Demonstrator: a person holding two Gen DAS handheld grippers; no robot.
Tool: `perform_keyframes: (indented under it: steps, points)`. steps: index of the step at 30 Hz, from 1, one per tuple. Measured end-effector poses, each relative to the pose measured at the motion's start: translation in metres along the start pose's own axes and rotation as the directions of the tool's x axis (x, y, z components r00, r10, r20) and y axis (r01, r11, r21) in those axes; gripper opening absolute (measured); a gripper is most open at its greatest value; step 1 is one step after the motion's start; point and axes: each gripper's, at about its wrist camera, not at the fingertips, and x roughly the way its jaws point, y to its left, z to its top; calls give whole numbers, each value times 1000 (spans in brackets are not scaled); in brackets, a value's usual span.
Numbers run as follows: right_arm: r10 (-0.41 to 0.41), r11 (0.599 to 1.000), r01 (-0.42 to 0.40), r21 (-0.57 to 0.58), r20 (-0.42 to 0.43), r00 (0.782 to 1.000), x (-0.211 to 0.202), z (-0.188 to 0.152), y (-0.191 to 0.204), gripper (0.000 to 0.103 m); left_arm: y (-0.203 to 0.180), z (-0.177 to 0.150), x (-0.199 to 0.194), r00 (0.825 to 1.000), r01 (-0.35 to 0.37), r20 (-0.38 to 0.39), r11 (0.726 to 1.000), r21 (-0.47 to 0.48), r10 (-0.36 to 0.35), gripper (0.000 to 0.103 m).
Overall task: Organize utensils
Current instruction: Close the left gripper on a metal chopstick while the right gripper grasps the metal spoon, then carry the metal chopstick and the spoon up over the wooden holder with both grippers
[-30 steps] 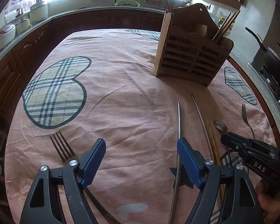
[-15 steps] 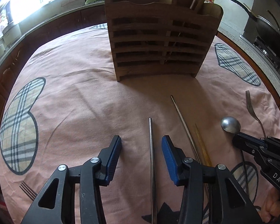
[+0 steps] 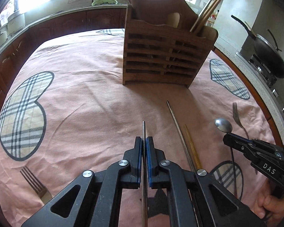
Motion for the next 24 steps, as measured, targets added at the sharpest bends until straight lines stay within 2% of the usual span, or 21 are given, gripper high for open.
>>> perform_keyframes:
  steps: [4,12,24]
  points:
    - [26,1000,-25,-18,38,999,-16,2,8,5,9,-7,-32,998,26,50,998,-53,-24,3]
    - [56,998,-50,-46,139,989,-56,12,25,3,21,-24,-107,986,60,160,993,-98,-44,3]
    - [60,995,-36,-92,269,961,-107,23,41,2,32,-44,-176,958,97,281,987,-126,-58,3]
